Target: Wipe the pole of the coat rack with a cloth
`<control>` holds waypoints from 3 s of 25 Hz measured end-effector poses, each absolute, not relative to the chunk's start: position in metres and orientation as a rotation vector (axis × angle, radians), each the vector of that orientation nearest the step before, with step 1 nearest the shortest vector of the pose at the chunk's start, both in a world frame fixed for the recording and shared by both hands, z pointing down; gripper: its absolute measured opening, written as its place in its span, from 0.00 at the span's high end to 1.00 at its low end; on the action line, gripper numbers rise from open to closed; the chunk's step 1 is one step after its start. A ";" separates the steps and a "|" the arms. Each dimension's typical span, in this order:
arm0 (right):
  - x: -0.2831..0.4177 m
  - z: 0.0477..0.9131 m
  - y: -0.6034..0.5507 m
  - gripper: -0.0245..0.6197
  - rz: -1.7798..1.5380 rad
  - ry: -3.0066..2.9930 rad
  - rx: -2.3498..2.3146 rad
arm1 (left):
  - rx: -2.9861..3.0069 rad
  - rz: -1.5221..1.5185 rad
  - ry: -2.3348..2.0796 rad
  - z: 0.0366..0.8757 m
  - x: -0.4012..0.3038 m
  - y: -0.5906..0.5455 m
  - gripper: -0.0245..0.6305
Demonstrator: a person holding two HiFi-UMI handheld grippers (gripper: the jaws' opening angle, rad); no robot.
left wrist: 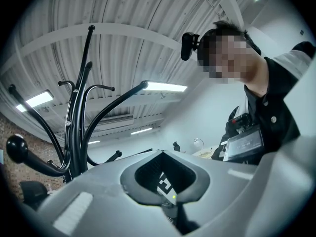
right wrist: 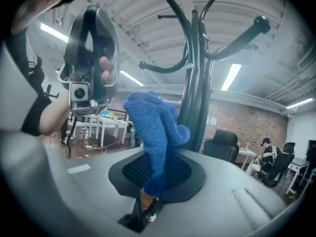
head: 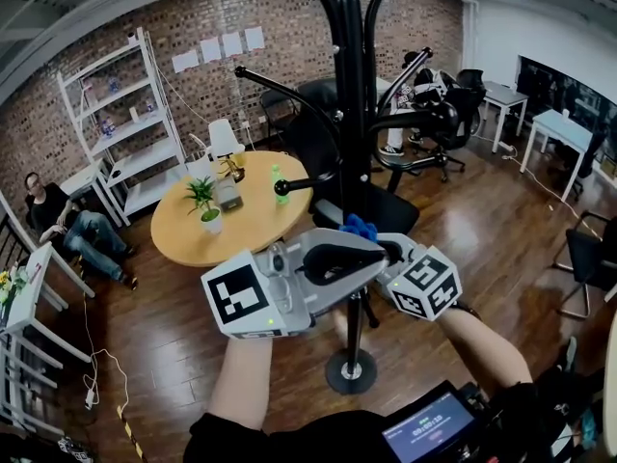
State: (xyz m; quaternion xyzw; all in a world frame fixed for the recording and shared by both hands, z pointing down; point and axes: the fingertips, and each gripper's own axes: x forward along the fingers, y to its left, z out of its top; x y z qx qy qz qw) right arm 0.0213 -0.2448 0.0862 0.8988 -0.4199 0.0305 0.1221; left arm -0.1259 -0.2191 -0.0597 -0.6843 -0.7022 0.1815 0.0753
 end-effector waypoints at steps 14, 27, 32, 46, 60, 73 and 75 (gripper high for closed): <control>0.006 -0.085 -0.222 0.89 -0.461 -1.033 2.586 | -2.040 0.609 -2.108 -0.075 -0.134 -0.218 0.96; 0.025 0.151 -0.229 0.89 0.259 -1.289 2.455 | -2.067 0.578 -2.088 -0.045 -0.110 -0.203 0.96; 0.024 0.225 -0.226 0.89 0.482 -1.267 2.301 | -2.069 0.554 -2.103 -0.033 -0.105 -0.192 0.96; -0.045 0.221 -0.216 0.89 0.505 -1.501 2.040 | -2.077 0.531 -2.115 -0.027 -0.108 -0.184 0.96; 0.023 0.168 -0.222 0.89 0.273 -1.334 2.297 | -2.076 0.550 -2.115 -0.032 -0.104 -0.179 0.96; -0.012 0.244 -0.226 0.89 0.516 -1.439 2.182 | -2.034 0.548 -2.155 -0.027 -0.102 -0.176 0.96; -0.035 0.232 -0.224 0.89 0.523 -1.539 2.116 | -2.011 0.536 -2.160 -0.031 -0.105 -0.173 0.96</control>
